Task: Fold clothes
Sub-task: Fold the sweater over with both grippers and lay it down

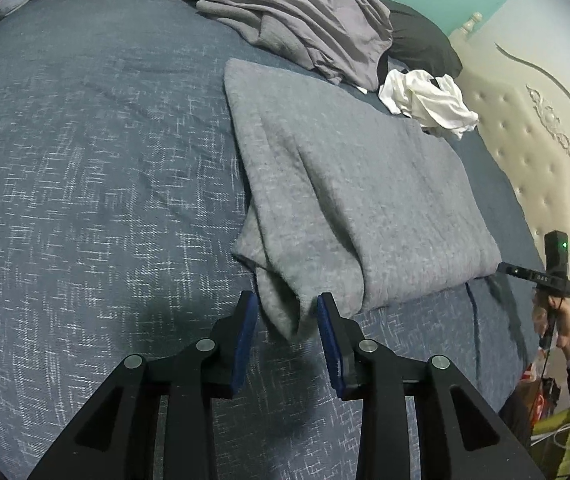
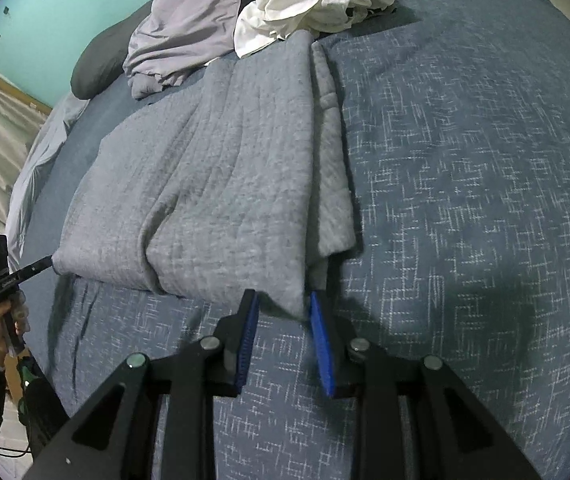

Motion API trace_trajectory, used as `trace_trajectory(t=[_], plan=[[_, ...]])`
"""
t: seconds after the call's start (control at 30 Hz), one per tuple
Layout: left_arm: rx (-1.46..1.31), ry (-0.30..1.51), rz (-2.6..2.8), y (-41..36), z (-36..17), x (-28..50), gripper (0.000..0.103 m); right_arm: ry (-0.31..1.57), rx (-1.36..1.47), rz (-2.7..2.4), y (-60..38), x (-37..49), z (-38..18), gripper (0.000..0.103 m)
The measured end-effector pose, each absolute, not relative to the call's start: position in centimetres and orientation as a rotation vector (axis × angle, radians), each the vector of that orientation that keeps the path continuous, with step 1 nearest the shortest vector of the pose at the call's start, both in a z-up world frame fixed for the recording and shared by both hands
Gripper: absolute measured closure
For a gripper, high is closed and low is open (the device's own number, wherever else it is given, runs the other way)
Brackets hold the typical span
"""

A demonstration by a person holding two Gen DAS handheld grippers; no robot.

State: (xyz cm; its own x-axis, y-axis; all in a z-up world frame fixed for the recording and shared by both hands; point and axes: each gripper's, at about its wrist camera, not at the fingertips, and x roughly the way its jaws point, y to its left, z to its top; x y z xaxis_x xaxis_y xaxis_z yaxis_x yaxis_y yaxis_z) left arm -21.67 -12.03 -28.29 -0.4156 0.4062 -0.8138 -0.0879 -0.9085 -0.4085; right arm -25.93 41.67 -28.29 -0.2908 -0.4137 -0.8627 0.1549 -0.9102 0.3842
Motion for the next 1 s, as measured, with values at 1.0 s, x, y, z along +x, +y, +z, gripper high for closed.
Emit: trace_trajectory(t=[1.0], plan=[[-1.392,-0.390,2.387,-11.7,-27.3,-22.3,0.100,-0.170,1.427,-2.376,41.4,-25.8,-24.8,0.099]])
